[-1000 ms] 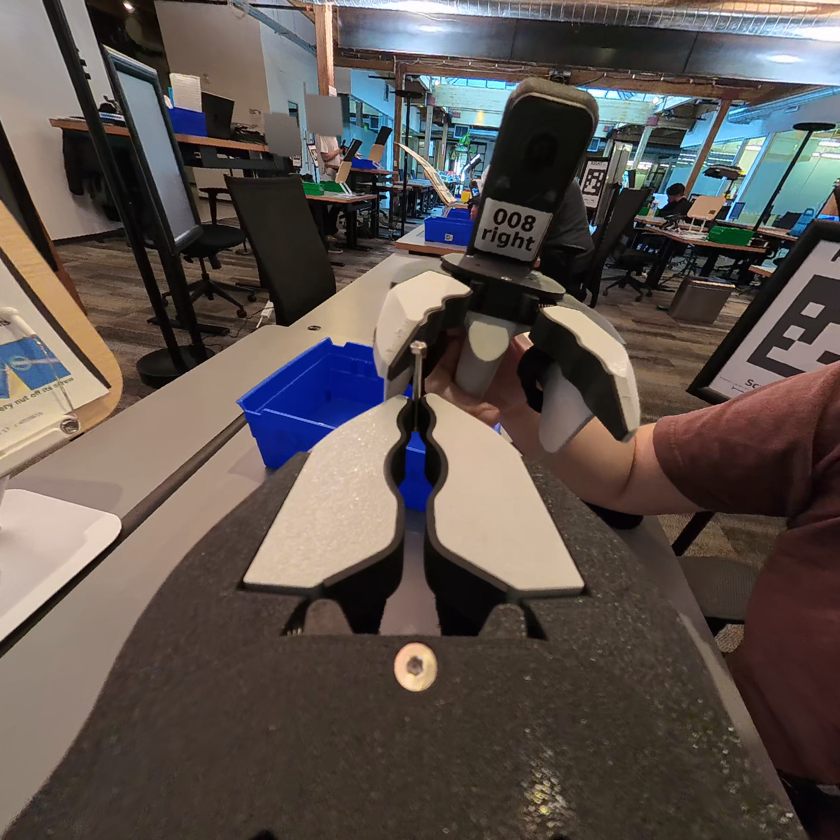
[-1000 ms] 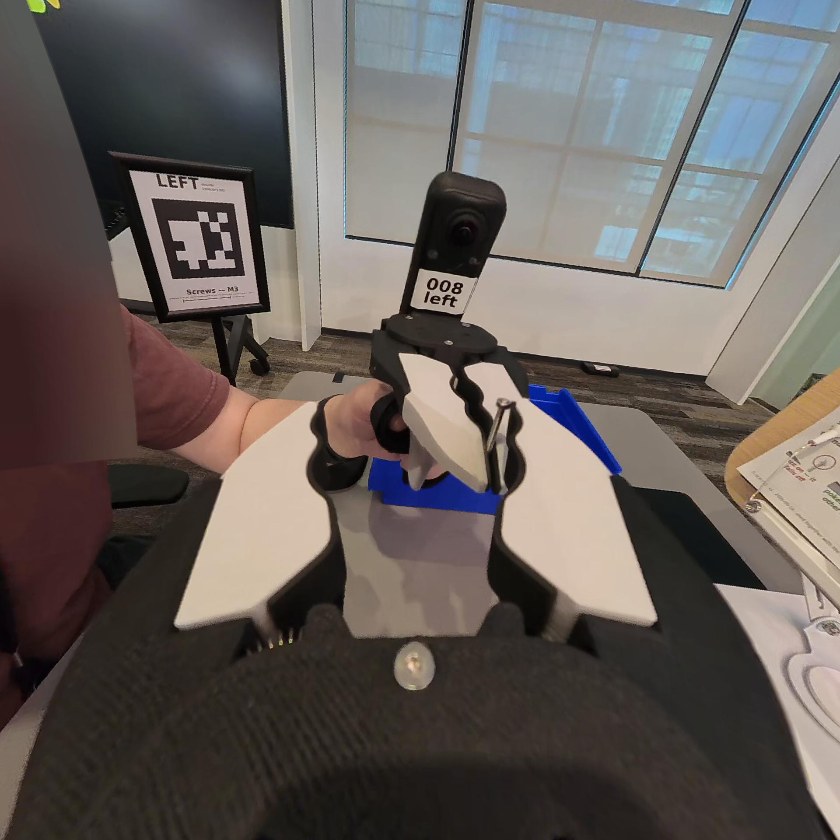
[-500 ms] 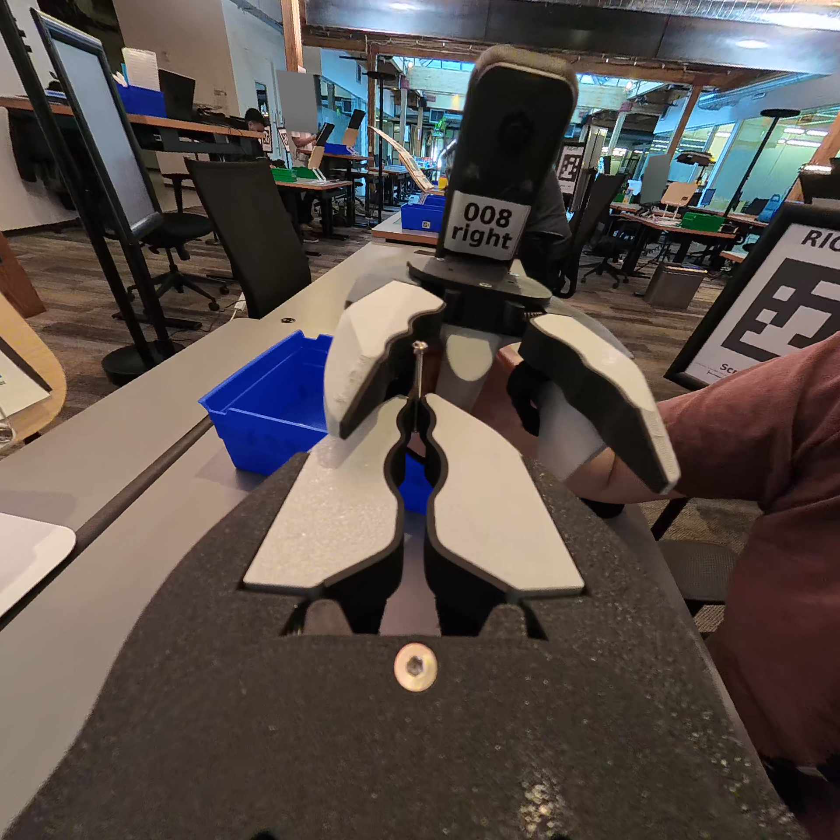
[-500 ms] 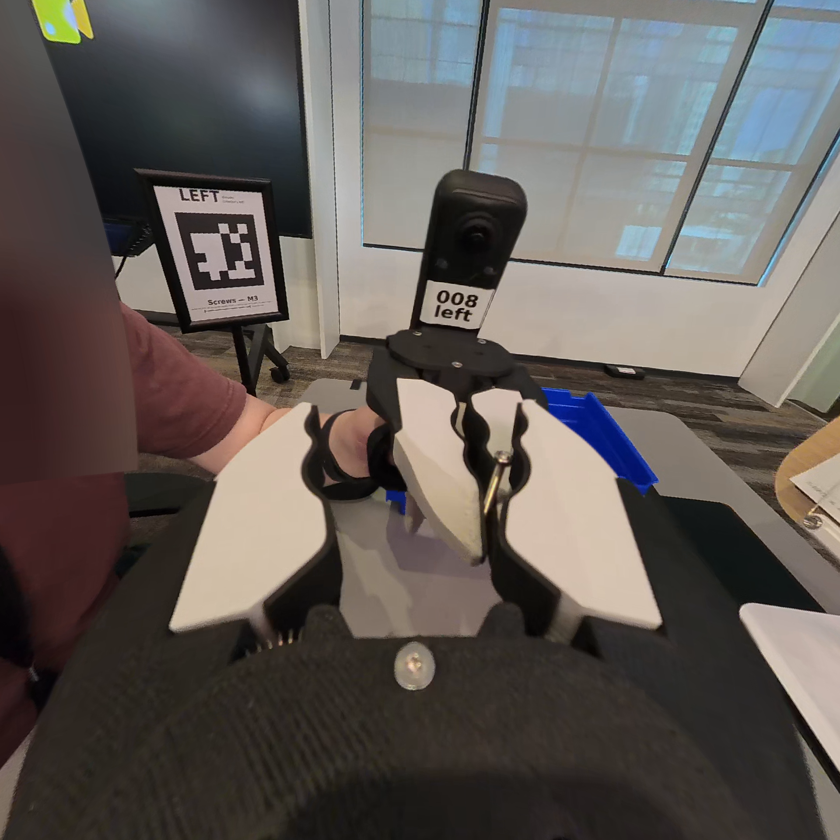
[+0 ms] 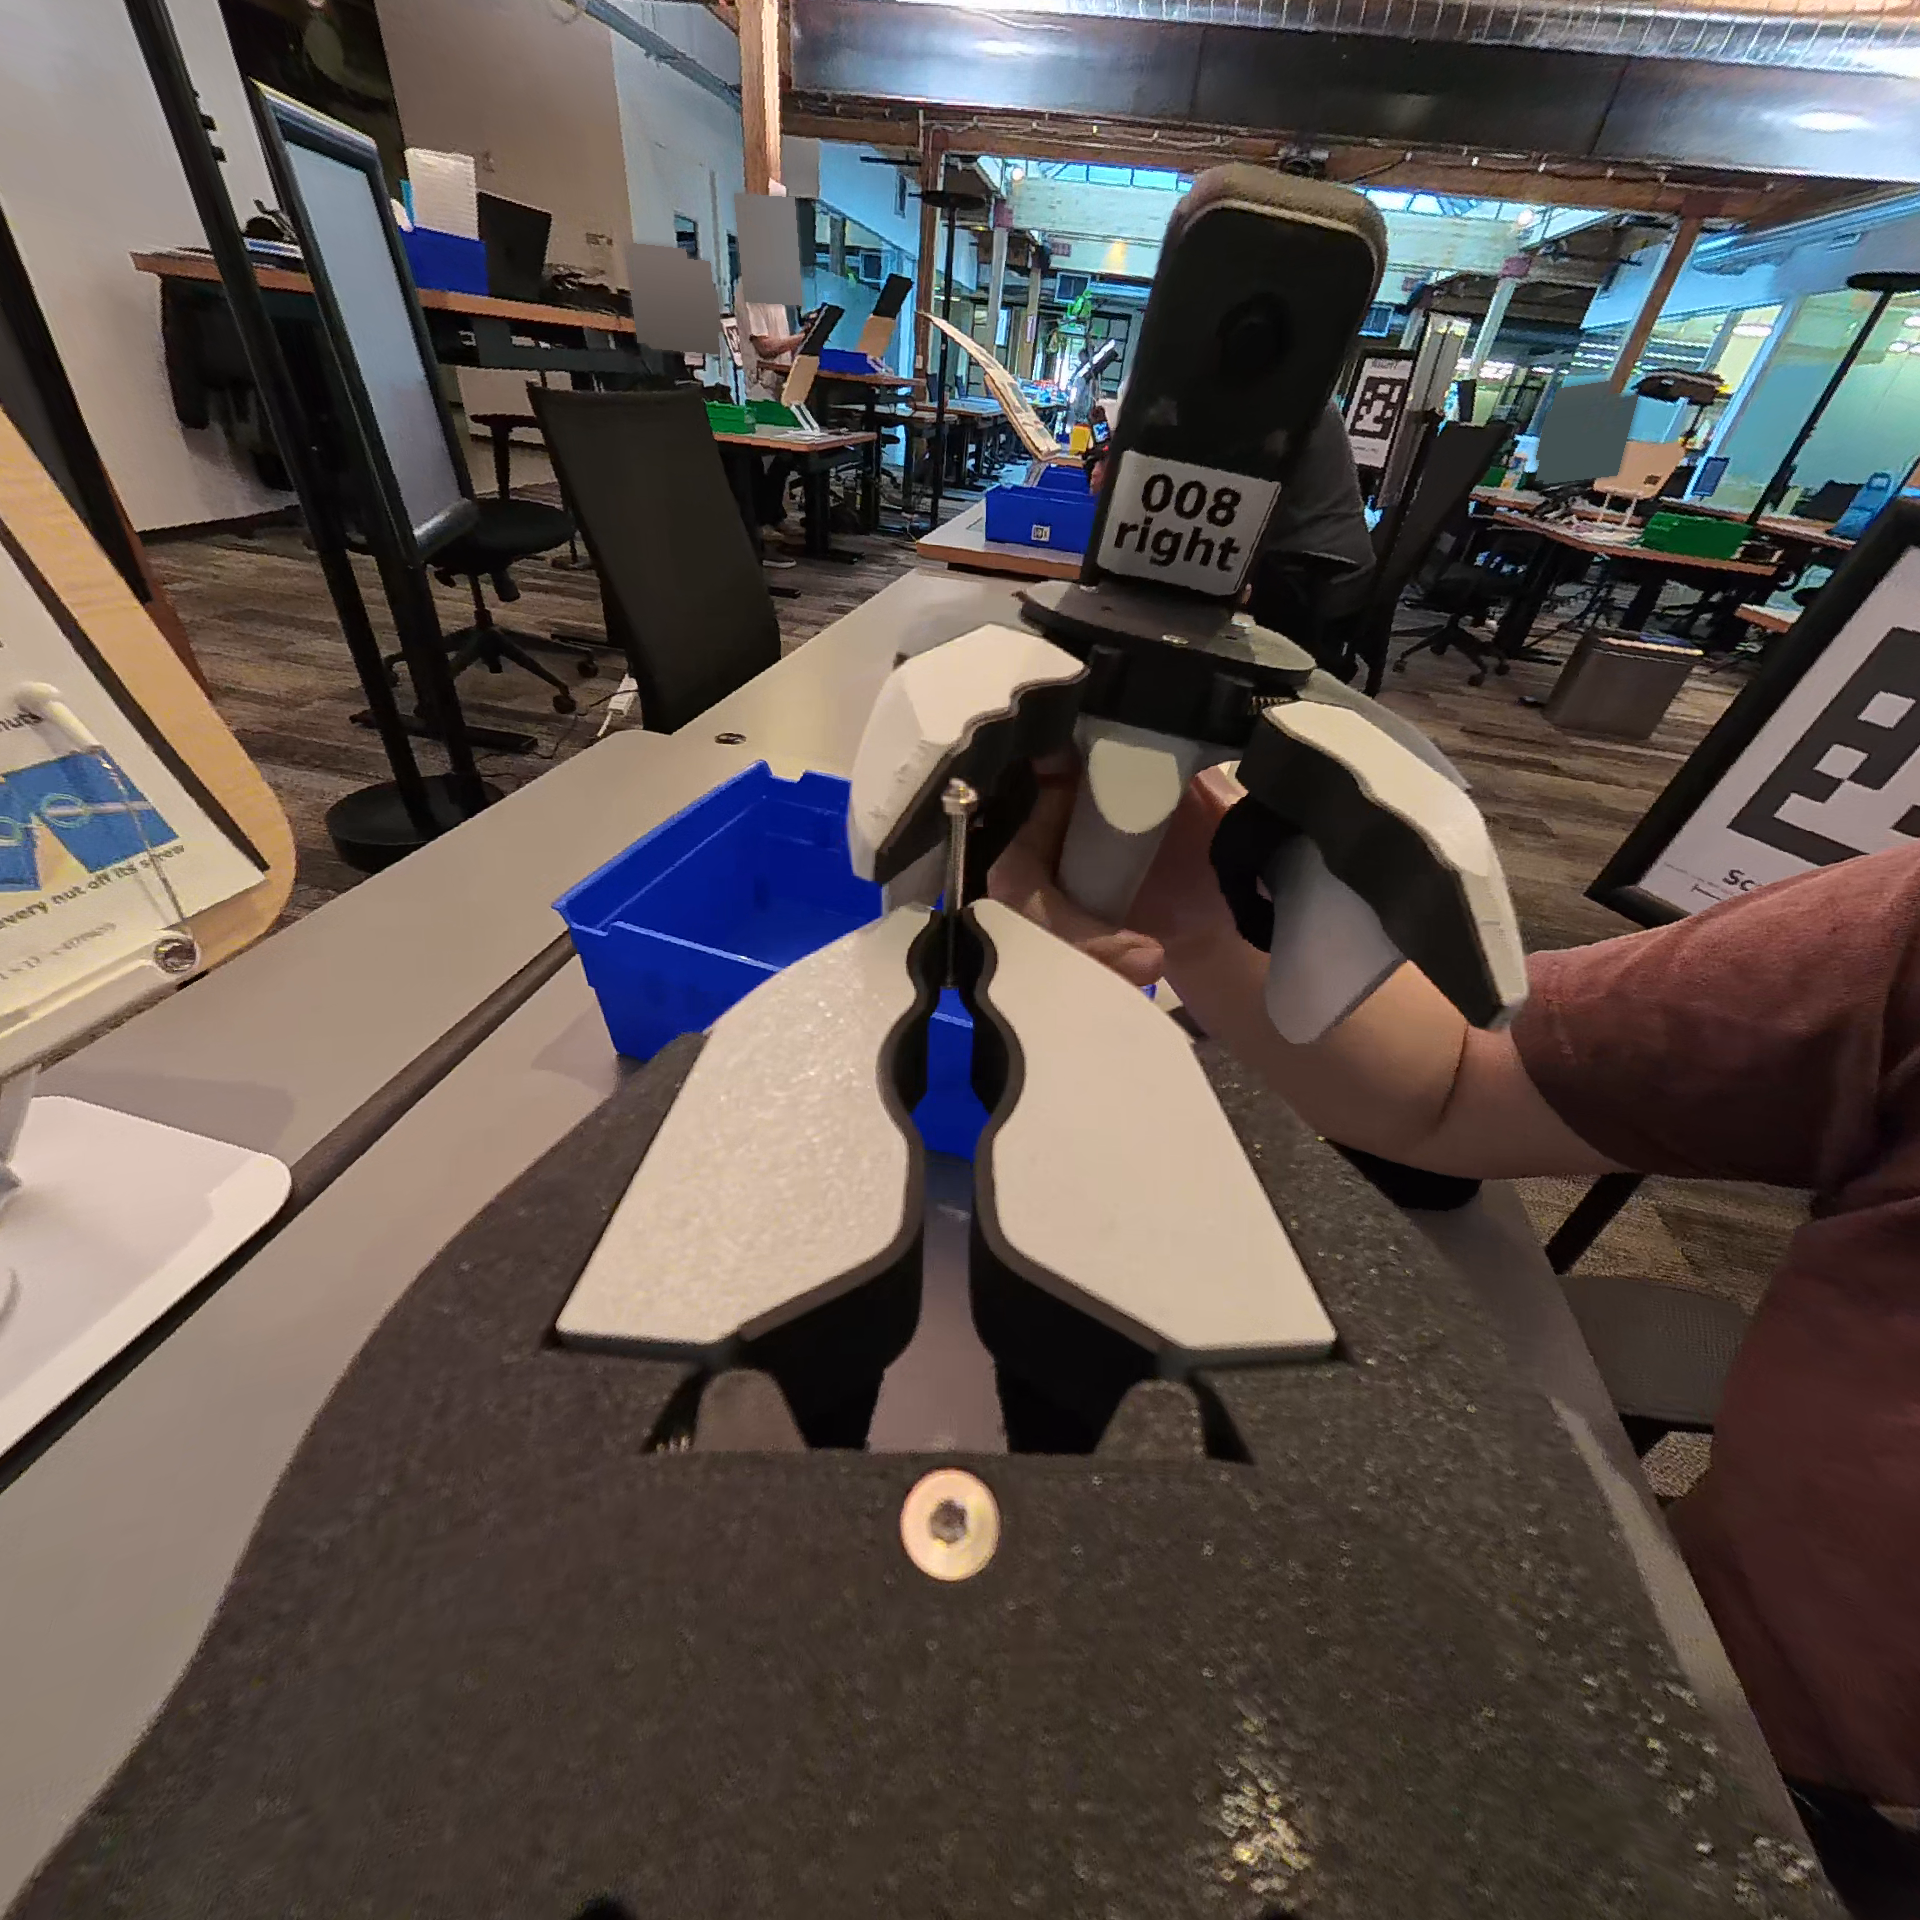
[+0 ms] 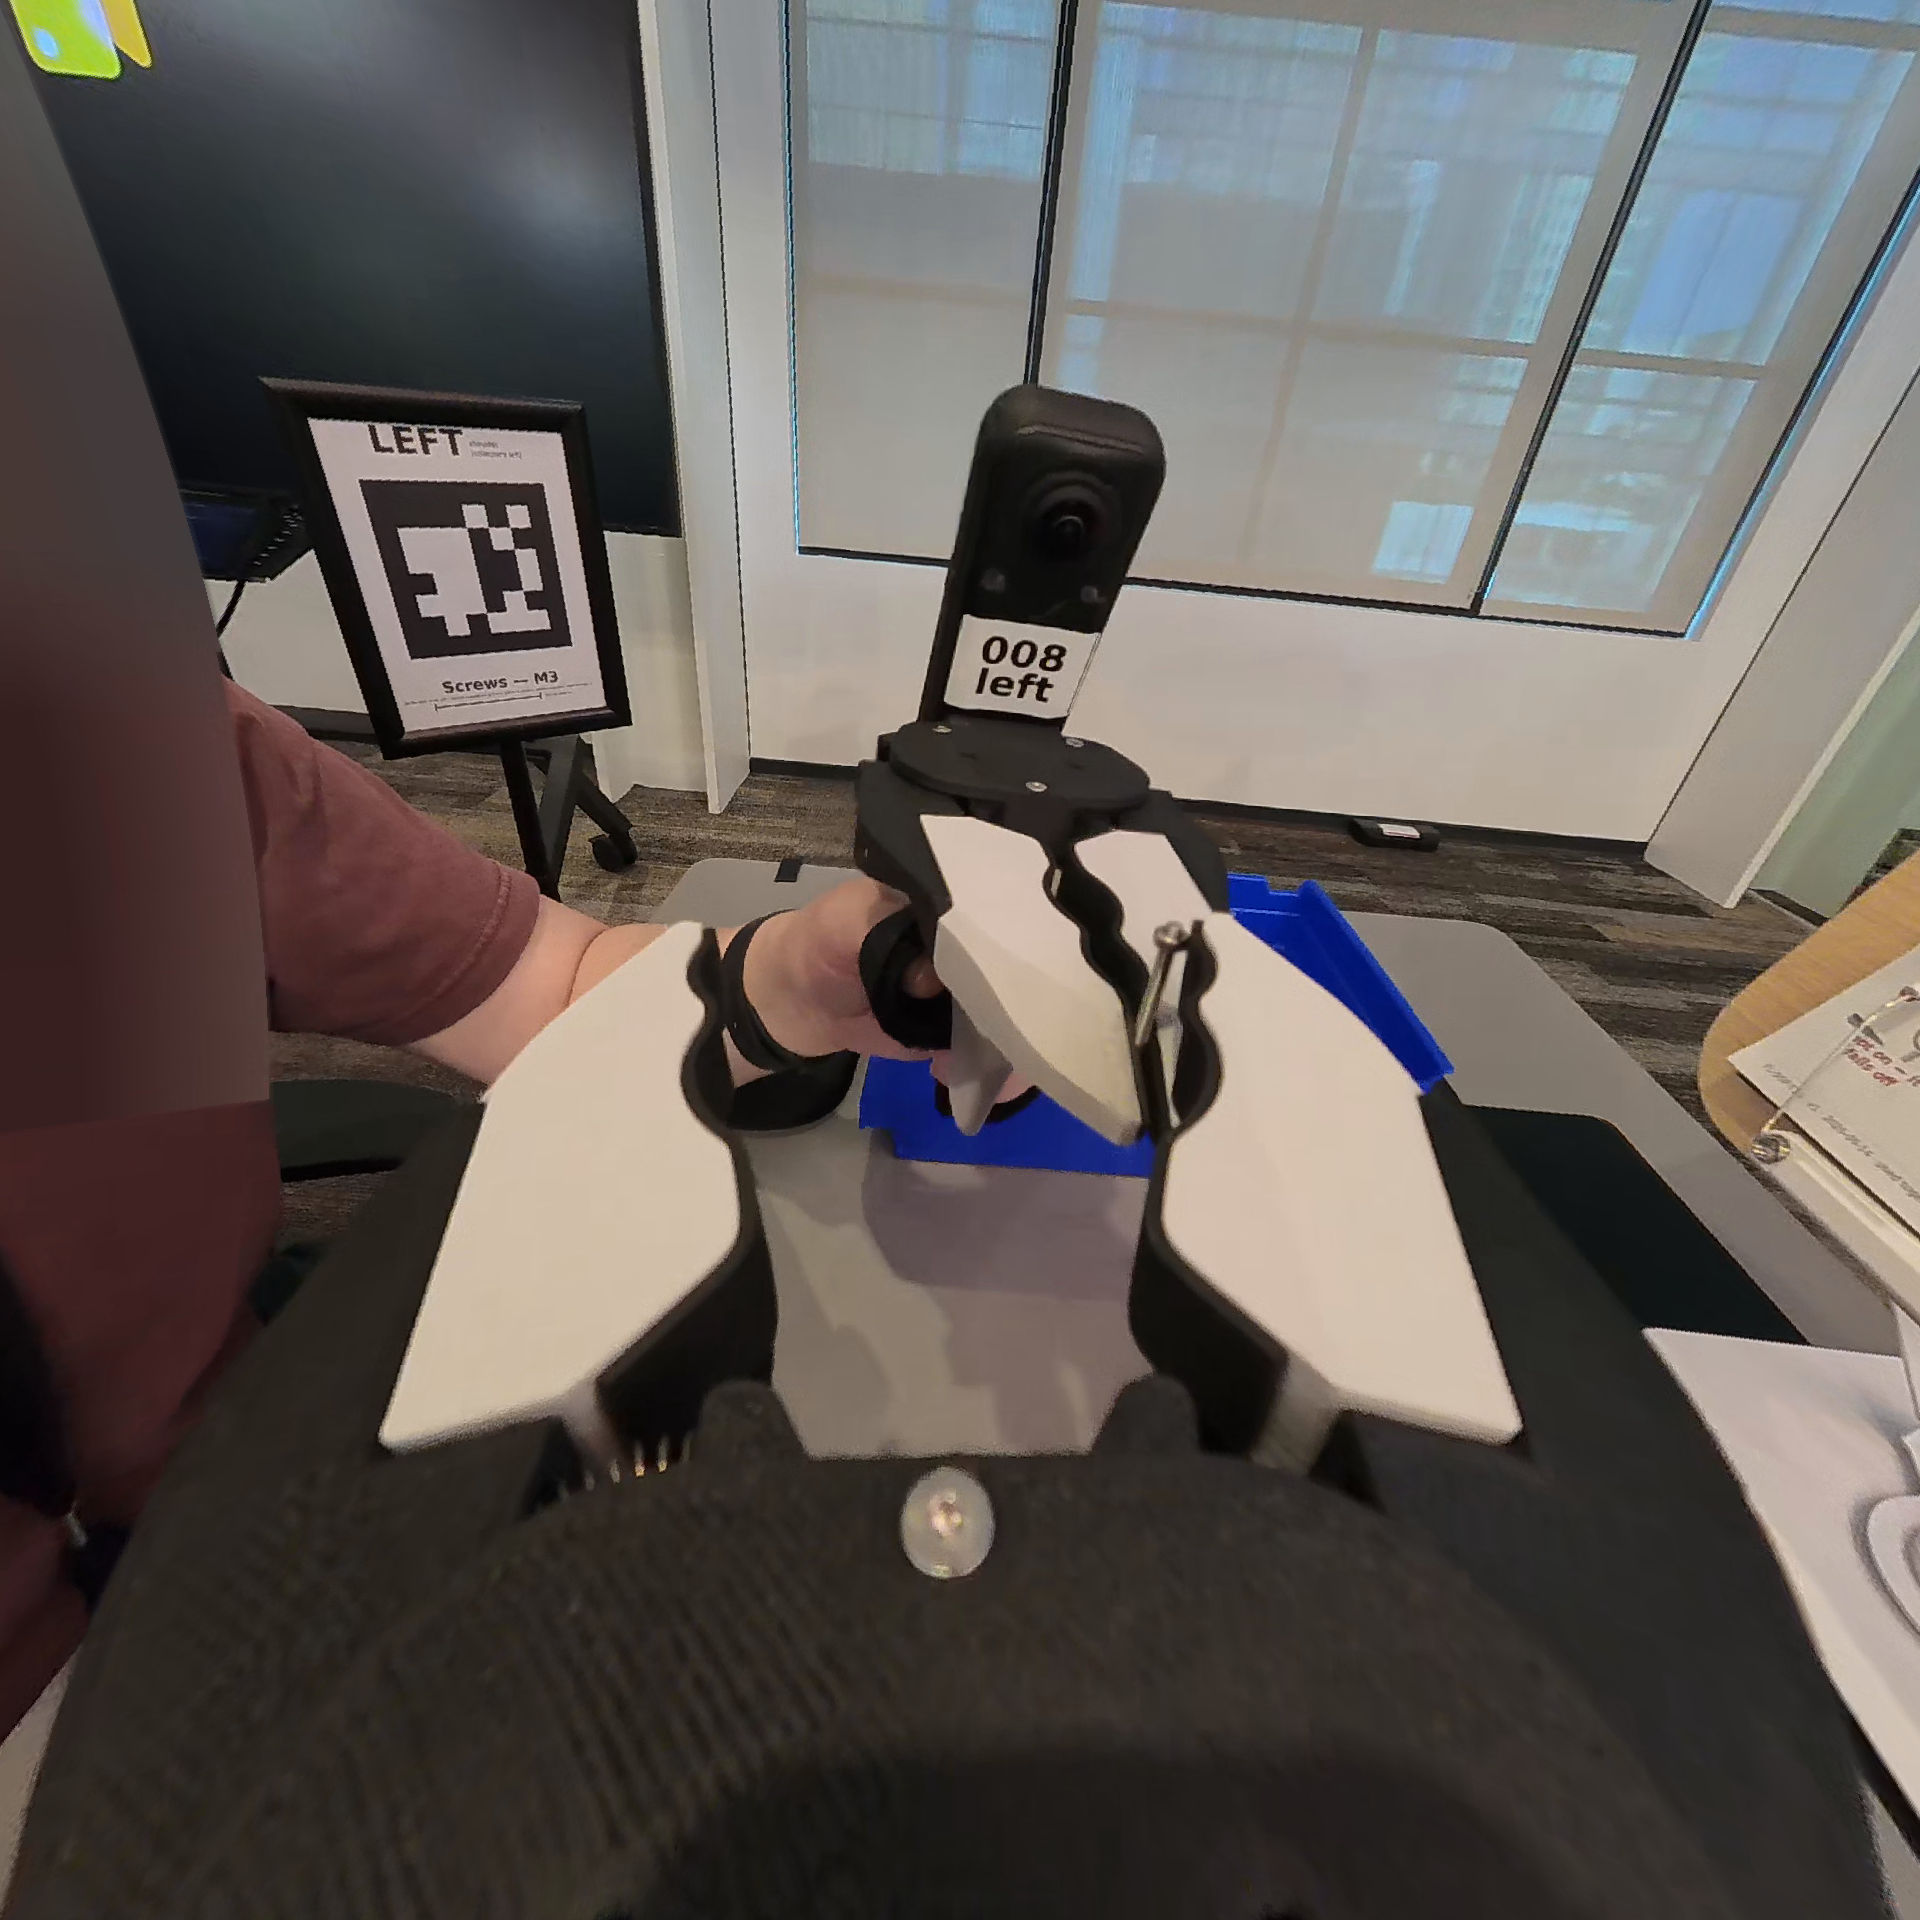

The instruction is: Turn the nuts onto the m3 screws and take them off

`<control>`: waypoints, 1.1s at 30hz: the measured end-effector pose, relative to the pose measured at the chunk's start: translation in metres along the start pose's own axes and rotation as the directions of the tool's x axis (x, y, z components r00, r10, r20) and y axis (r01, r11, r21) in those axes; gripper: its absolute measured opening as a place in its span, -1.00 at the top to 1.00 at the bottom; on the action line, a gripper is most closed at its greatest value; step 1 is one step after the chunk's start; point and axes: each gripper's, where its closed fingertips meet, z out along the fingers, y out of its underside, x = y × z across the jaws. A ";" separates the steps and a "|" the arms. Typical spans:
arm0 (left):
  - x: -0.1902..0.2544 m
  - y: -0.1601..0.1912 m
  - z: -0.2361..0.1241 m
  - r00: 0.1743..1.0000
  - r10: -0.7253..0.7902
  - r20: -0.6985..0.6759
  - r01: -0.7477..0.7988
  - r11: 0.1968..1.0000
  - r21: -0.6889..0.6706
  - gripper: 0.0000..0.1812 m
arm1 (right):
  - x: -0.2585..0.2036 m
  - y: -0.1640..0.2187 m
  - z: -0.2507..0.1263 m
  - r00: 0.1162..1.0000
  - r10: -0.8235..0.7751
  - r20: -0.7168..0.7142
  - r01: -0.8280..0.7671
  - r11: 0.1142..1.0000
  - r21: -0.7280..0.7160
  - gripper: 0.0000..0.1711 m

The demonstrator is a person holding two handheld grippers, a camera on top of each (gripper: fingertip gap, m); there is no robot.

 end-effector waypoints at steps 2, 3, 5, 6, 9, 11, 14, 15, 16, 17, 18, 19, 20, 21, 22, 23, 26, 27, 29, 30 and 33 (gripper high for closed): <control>-0.003 -0.002 -0.002 1.000 -0.005 0.010 0.005 1.000 0.012 0.98 | 0.001 -0.001 -0.002 1.000 -0.006 -0.009 0.005 1.000 -0.001 0.01; -0.003 -0.002 -0.003 1.000 -0.011 0.008 0.011 1.000 0.014 0.98 | 0.001 -0.002 -0.003 1.000 -0.009 -0.012 0.009 1.000 -0.001 0.02; -0.004 -0.003 -0.003 1.000 -0.016 0.005 0.016 1.000 0.013 0.98 | 0.003 -0.003 -0.005 1.000 -0.015 -0.020 0.015 1.000 -0.001 0.03; -0.002 -0.003 -0.003 1.000 -0.014 0.000 0.014 1.000 0.013 0.98 | 0.004 -0.003 -0.005 1.000 -0.014 -0.027 0.014 1.000 0.003 0.03; 0.008 -0.002 0.001 0.999 -0.003 -0.033 0.003 1.000 0.006 0.98 | 0.007 -0.006 -0.005 0.999 0.015 -0.030 -0.014 0.999 0.033 0.02; 0.015 0.001 0.006 0.999 0.012 -0.053 -0.013 1.000 -0.007 0.98 | 0.004 -0.006 -0.002 0.999 0.034 -0.013 -0.033 0.998 0.050 0.02; 0.021 0.005 0.012 0.998 0.029 -0.058 -0.031 0.999 -0.024 0.98 | -0.002 -0.002 0.007 0.999 0.039 0.017 -0.039 0.998 0.040 0.01; 0.021 0.006 0.013 0.998 0.027 -0.058 -0.029 0.999 -0.024 0.98 | -0.005 -0.001 0.009 0.999 0.034 0.026 -0.035 0.999 0.034 0.01; 0.021 0.006 0.013 0.998 0.021 -0.059 -0.022 1.000 -0.022 0.98 | -0.007 0.000 0.011 0.999 0.028 0.033 -0.029 0.999 0.031 0.01; 0.019 0.006 0.012 0.998 0.013 -0.055 -0.014 1.000 -0.018 0.98 | -0.009 0.001 0.013 0.999 0.024 0.040 -0.025 0.999 0.027 0.01; 0.018 0.005 0.012 0.998 0.005 -0.057 -0.005 1.000 -0.009 0.98 | -0.010 0.001 0.014 0.999 0.022 0.041 -0.023 0.999 0.025 0.00; 0.018 0.004 0.011 0.998 -0.005 -0.065 0.004 1.000 -0.006 0.98 | -0.010 0.001 0.014 0.999 0.024 0.037 -0.025 0.999 0.025 -0.03; 0.018 0.004 0.010 0.997 -0.012 -0.072 0.012 1.000 -0.005 0.98 | -0.010 0.001 0.014 0.999 0.026 0.037 -0.027 0.999 0.027 -0.04; 0.018 0.004 0.010 0.997 -0.015 -0.072 0.014 1.000 -0.004 0.98 | -0.010 0.000 0.014 0.999 0.030 0.039 -0.031 0.999 0.028 -0.04; 0.017 0.004 0.010 0.998 -0.011 -0.068 0.011 1.000 -0.004 0.98 | -0.010 0.000 0.013 0.999 0.032 0.039 -0.033 0.999 0.027 -0.04; 0.016 0.004 0.010 0.998 -0.008 -0.060 0.008 1.000 -0.002 0.98 | -0.009 0.001 0.012 0.999 0.031 0.037 -0.032 0.999 0.026 -0.04; 0.011 0.001 0.006 0.999 -0.015 -0.043 0.015 1.000 0.008 0.98 | -0.008 -0.001 0.009 0.999 0.026 0.036 -0.027 0.999 0.028 -0.02; 0.010 0.000 0.004 0.999 -0.023 -0.046 0.024 1.000 0.010 0.98 | -0.007 -0.002 0.008 0.999 0.025 0.034 -0.026 0.999 0.027 -0.02; 0.008 -0.001 0.002 0.999 -0.026 -0.044 0.027 1.000 0.010 0.98 | -0.006 -0.002 0.006 1.000 0.020 0.024 -0.021 1.000 0.019 -0.03; 0.007 -0.002 0.001 0.999 -0.020 -0.040 0.020 1.000 0.009 0.98 | -0.005 -0.002 0.005 1.000 0.018 0.020 -0.018 1.000 0.015 -0.04; 0.005 -0.002 0.000 1.000 -0.008 -0.023 0.008 1.000 0.008 0.98 | -0.004 -0.001 0.002 1.000 0.012 0.015 -0.012 1.000 0.004 -0.04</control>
